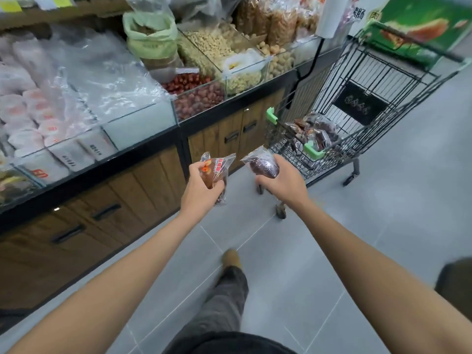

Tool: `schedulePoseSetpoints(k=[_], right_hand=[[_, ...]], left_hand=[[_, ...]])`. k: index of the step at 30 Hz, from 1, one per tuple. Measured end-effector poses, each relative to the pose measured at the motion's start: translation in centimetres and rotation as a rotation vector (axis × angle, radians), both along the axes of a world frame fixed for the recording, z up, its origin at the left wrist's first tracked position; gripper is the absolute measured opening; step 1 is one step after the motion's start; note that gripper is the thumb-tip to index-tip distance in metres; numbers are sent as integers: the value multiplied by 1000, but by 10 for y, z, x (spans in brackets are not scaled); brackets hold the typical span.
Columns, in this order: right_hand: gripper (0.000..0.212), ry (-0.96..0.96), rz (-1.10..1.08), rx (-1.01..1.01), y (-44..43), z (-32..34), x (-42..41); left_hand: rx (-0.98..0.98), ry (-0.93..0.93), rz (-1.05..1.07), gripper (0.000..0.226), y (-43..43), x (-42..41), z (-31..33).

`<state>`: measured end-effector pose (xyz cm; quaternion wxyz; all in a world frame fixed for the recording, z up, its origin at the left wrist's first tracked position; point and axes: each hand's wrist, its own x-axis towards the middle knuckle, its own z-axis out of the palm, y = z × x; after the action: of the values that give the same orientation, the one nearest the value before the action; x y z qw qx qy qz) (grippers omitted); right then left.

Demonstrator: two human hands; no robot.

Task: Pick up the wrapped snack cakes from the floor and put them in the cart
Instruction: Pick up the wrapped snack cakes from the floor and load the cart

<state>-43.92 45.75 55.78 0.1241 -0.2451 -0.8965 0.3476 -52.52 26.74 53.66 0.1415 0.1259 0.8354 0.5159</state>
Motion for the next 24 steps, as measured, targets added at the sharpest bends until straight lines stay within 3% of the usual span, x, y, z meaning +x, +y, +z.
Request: schedulePoseSetpoints(k=[6, 11, 15, 18, 24], right_hand=[[60, -22, -121, 61, 109, -9, -31], [41, -75, -210, 54, 209, 0, -64], [43, -83, -265, 50, 268, -2, -83], [56, -88, -333, 33, 308, -4, -95], [46, -153, -387, -25, 383, -16, -123]], left_hand=[[30, -13, -140, 60, 121, -57, -9], [9, -50, -253, 56, 230, -116, -9], [3, -74, -324, 55, 299, -149, -10], [-4, -92, -372, 52, 348, -169, -7], [-42, -130, -437, 49, 428, -191, -13]])
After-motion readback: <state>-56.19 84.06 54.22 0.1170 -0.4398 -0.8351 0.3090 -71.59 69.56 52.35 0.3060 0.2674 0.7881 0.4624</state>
